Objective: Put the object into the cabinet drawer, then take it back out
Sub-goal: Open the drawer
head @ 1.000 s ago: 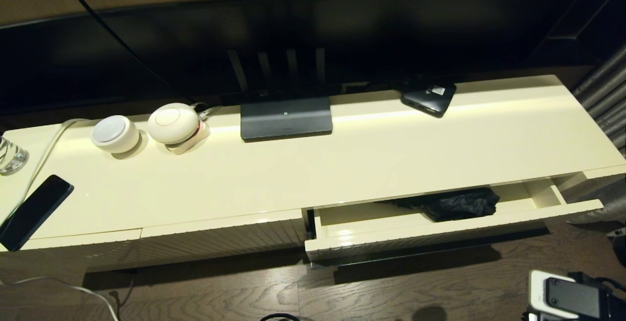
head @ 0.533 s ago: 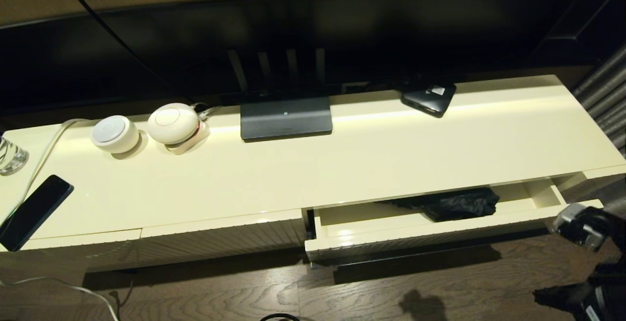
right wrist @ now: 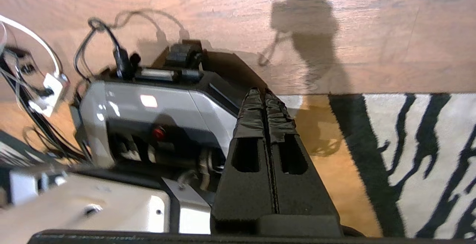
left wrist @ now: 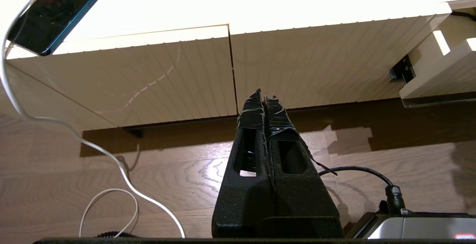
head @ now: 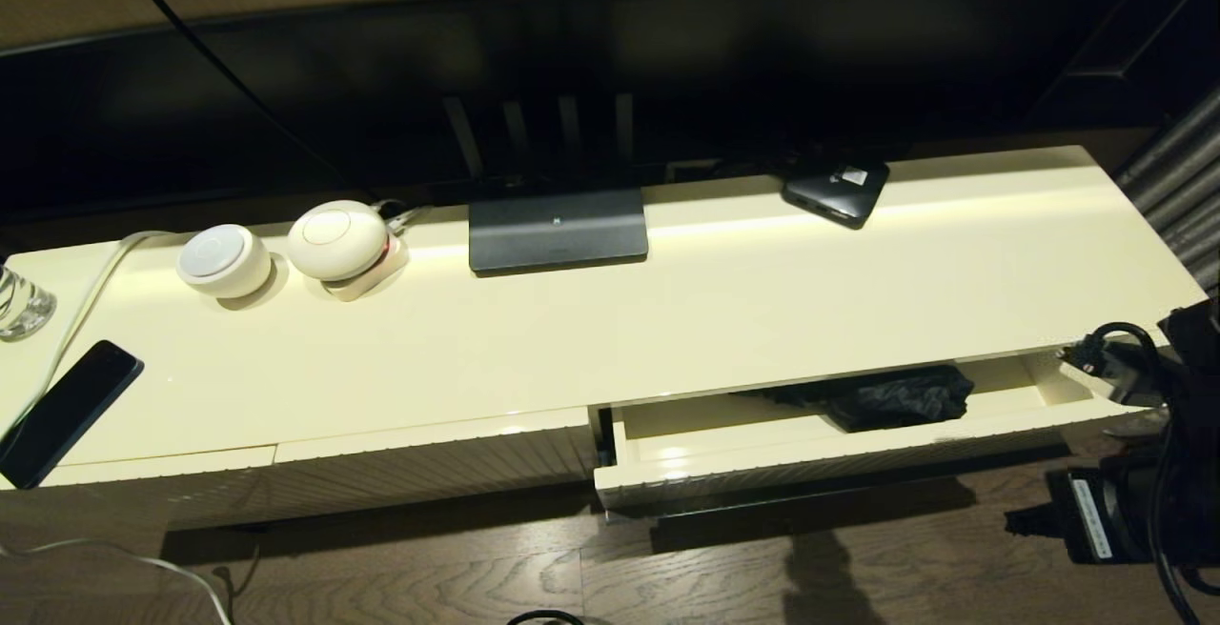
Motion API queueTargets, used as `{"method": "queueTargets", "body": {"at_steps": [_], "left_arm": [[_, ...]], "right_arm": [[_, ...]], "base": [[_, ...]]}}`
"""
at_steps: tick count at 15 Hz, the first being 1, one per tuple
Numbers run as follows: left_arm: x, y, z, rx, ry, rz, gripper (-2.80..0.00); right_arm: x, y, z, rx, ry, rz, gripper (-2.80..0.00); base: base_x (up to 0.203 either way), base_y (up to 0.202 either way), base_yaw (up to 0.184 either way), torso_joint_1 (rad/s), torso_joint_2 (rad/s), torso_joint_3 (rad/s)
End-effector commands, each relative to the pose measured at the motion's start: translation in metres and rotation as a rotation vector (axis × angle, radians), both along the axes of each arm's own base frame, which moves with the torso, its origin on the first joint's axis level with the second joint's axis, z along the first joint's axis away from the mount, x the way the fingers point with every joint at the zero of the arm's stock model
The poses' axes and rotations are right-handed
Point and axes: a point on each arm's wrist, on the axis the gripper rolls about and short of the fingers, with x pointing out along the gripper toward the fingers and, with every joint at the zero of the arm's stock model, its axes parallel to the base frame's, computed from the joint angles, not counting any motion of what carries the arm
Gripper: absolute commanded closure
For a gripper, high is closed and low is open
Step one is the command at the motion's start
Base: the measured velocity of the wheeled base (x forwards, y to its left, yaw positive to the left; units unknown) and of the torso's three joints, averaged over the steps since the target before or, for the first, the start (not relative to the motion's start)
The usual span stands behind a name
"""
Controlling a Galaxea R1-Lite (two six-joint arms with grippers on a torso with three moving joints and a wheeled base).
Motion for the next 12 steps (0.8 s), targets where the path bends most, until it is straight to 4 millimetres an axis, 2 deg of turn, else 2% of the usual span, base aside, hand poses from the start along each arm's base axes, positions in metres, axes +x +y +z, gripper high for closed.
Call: {"method": "queueTargets", "body": {"at_steps": [1, 6, 12], "left_arm": [[0.000, 0.000, -0.001, 0.000, 0.005, 0.001, 0.00], [0.000, 0.000, -0.001, 0.000, 0.005, 0.001, 0.00], [0.000, 0.000, -0.001, 0.000, 0.004, 0.001, 0.00]], "right_arm": [[0.025, 0.006, -0.008, -0.002, 0.060, -0.022, 0.00], [0.054, 0.010, -0.005, 0.008, 0.043, -0.049, 0.00], [0.068, 0.012, -0.016, -0.040, 0.057, -0.080, 0.00]], "base": [[0.000, 0.000, 0.000, 0.000, 0.00, 0.000], [0.000, 0.000, 0.000, 0.000, 0.00, 0.000], [0.000, 0.000, 0.000, 0.000, 0.00, 0.000]]}}
